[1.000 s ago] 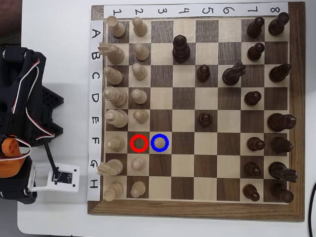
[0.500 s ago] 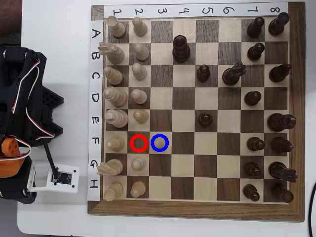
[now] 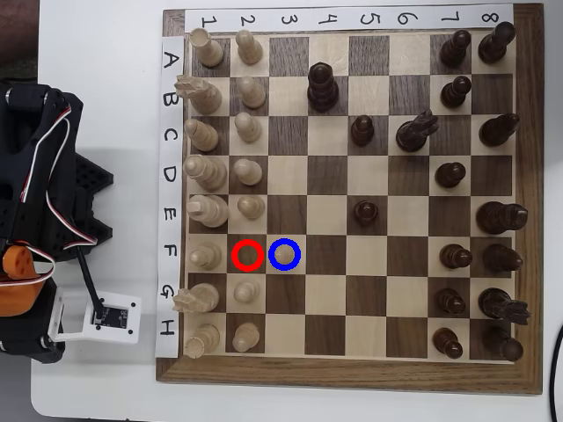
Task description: Move the piece to destination
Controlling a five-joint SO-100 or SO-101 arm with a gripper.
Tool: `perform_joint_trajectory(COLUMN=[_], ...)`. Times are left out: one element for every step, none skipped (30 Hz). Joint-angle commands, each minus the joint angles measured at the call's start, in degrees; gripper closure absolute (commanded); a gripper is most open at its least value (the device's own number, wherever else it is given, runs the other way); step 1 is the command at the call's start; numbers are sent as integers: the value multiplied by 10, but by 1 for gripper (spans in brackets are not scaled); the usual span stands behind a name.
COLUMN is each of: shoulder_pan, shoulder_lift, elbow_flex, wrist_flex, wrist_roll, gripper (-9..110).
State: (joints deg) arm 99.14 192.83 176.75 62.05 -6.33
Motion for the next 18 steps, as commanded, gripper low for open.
perform_joint_trajectory(shoulder_pan=[1,-3,-8,-11,-11,-11,-10,-8,-7,-6,-5,-4,-4,-3,-1,0,0,0], shoulder_lift=[34,34,34,34,34,34,34,34,34,34,34,34,34,34,34,34,34,34], elbow_flex=[25,25,25,25,25,25,25,25,25,25,25,25,25,25,25,25,25,25], wrist_flex=[-2,-2,-2,-2,-2,-2,-2,-2,-2,-2,-2,-2,-2,-2,-2,-2,-2,-2], wrist_roll=[0,-4,-9,-12,-12,-11,-11,-9,-7,-6,-5,-4,-4,-3,-1,-1,0,0], gripper=[101,101,101,101,101,101,101,101,101,101,101,101,101,101,101,101,101,101])
